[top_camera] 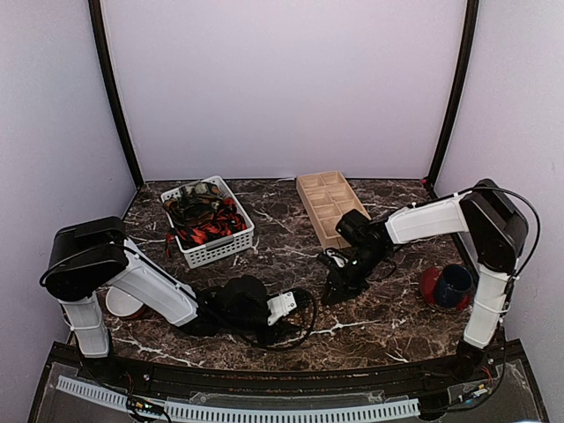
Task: Roll the ties
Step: Adjust the tie at the center of the board.
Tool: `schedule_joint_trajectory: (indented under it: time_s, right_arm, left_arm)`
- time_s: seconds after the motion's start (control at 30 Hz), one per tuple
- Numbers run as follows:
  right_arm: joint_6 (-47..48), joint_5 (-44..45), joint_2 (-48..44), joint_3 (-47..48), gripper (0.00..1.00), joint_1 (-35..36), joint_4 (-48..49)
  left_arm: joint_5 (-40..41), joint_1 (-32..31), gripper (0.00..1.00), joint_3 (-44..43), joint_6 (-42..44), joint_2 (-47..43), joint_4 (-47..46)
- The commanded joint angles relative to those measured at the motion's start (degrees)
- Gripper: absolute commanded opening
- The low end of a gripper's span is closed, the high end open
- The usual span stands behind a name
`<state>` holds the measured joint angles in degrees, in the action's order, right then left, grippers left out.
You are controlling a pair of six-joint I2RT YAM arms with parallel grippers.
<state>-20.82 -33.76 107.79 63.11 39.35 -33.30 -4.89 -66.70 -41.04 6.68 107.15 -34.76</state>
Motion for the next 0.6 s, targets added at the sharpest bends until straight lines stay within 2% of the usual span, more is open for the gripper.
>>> schedule_joint_trajectory:
  time_s: [0.0,0.23,0.4,0.57]
  right_arm:
    - [1.6,4.5,3.0,-4.0,0.20,0.1,0.9]
    - [0.8,6.1,2.5,-8.0,0.18,-0.9,1.3]
    - [0.0,6.4,2.6,-8.4,0.18,-1.0,1.4]
    - [-0.5,6.9,2.8,-8.2,0.17,-1.0,1.4]
  left_arm:
    - [1.6,0.1,0.24,3.1,-1.1,1.1,8.1]
    - [2.5,1.2,0.26,2.6,-0.8,-6.1,8.5]
    - [5.1,1.7,0.28,3.9,-5.6,-8.8,7.8]
    - [9.4,1.8,0.28,3.6,-11.7,-7.8,10.3]
